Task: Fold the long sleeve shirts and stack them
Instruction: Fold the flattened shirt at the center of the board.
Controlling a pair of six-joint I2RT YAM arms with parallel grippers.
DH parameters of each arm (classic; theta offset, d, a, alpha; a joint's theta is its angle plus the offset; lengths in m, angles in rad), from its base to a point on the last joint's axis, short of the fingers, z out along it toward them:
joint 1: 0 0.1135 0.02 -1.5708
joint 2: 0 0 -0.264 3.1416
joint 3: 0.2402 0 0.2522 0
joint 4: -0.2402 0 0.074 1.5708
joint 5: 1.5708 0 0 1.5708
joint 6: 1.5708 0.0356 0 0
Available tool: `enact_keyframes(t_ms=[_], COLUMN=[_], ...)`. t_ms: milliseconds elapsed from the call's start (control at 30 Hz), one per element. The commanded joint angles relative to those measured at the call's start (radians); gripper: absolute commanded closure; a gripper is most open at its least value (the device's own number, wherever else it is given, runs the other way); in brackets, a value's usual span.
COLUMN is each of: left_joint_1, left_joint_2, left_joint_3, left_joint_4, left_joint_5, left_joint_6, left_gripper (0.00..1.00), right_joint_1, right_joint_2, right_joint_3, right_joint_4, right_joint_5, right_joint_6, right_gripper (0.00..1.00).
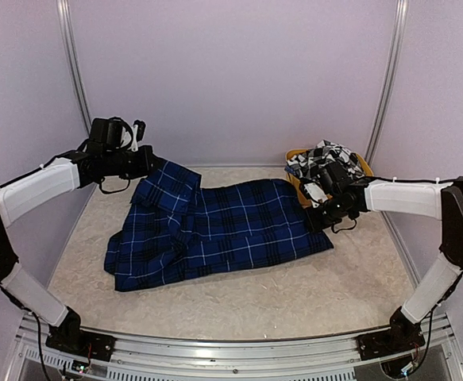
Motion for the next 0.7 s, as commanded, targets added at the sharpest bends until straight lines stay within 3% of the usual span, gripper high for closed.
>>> enact_keyframes(t_ms=[0,300,433,533,667], left_joint_1=[0.009,0.012,0.019,0.024,0.029], left_joint_2=[0.085,0.274,0.354,0.409,0.487], left_joint_3=[0.082,0.149,0.191,0.234,0.283], left_joint_4=[0.045,0.064,0.058,0.046,0.035], left_joint_5=[0.037,0.04,-0.013,-0.067,-0.111], left_joint_6=[0.047,0.061,0.054,0.058,0.07], left_gripper=[1.0,1.0,1.0,0.94,0.73], right_joint_1=[-0.011,-0.012,-0.011,-0.011,-0.011], right_joint_2=[0.036,0.136,0.162,0.166,0.137], right_joint_3=[0.056,0.094,0.092,0.093,0.08], right_joint_4=[-0.018,-0.023,-0.01,-0.01,-0.013], right_joint_5=[0.079,0.204,0.215,0.23,0.244], right_joint_6=[-0.038,-0.076,-0.07,-0.061,-0.055], right_gripper=[1.0,1.0,0.95,0.89,0.79])
